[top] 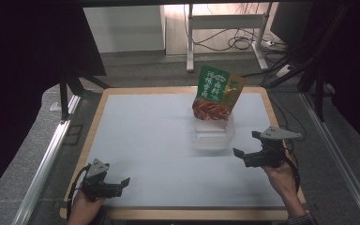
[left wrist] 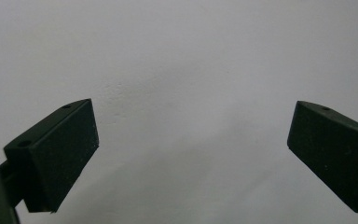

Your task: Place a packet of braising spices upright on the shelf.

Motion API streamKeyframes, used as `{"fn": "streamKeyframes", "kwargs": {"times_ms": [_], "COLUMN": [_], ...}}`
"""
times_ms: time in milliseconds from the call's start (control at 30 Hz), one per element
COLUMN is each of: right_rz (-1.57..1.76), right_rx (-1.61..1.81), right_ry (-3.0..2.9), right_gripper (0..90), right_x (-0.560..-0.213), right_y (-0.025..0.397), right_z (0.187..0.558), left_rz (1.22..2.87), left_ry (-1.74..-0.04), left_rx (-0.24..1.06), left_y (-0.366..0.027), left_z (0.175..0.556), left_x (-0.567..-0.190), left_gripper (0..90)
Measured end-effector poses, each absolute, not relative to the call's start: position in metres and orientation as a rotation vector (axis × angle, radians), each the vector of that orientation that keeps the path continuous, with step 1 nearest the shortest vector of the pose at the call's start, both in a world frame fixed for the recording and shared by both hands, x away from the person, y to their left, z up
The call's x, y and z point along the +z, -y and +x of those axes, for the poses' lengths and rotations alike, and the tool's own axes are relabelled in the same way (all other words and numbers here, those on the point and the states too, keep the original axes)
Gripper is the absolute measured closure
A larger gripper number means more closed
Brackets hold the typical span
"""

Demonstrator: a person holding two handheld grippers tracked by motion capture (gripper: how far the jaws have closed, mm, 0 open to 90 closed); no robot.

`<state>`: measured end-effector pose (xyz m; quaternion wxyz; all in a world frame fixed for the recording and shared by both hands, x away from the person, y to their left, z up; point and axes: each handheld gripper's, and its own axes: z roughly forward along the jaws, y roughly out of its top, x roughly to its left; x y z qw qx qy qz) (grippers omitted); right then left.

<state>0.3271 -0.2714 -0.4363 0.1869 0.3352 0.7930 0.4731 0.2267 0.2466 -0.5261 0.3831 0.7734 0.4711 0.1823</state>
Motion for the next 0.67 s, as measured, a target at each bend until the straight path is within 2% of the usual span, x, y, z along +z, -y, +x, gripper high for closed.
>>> {"fn": "streamKeyframes", "kwargs": {"times_ms": [433, 667], "right_rz": [0.971, 0.994], "right_rx": [1.238, 1.227], "right_ry": [-2.291, -2.307], "right_gripper": [0.0, 0.0], "right_x": [-0.472, -0.477], "right_y": [0.284, 0.29], "right_z": [0.312, 0.31], "left_rz": [1.988, 1.994], "left_ry": [-1.198, -1.201], "left_rx": [0.473, 0.477], "left_y": [-0.245, -0.244], "left_z": [0.227, 0.227], "left_x": [-0.526, -0.526], "left_gripper": [2.0, 2.1]}}
